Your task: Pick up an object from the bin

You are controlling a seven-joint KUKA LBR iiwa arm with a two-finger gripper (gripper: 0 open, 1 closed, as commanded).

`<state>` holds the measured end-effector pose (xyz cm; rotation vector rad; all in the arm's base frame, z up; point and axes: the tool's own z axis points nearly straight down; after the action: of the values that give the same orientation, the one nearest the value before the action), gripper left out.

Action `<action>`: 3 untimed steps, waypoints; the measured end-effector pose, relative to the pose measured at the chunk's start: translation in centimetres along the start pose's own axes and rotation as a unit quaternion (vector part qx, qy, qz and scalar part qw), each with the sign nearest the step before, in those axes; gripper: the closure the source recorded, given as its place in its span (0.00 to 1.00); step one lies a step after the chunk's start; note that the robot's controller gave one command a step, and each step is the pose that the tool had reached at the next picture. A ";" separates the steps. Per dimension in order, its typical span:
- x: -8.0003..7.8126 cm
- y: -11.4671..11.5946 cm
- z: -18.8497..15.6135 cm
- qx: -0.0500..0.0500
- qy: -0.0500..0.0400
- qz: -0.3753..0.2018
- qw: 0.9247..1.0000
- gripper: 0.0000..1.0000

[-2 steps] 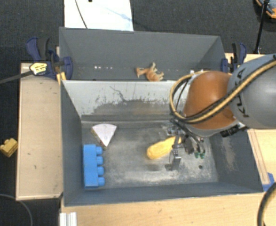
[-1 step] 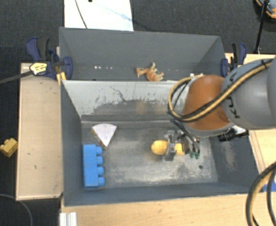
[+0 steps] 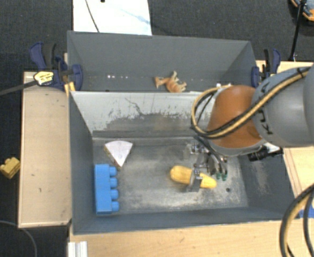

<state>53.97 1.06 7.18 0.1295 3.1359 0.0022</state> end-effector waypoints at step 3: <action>-2.8 -0.3 -12.3 0.000 0.000 -0.005 1.000 1.00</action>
Offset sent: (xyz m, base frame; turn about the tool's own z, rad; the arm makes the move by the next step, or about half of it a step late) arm 0.0000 0.0000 0.0000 0.0000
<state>56.72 0.56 19.46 0.1127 3.1364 0.0012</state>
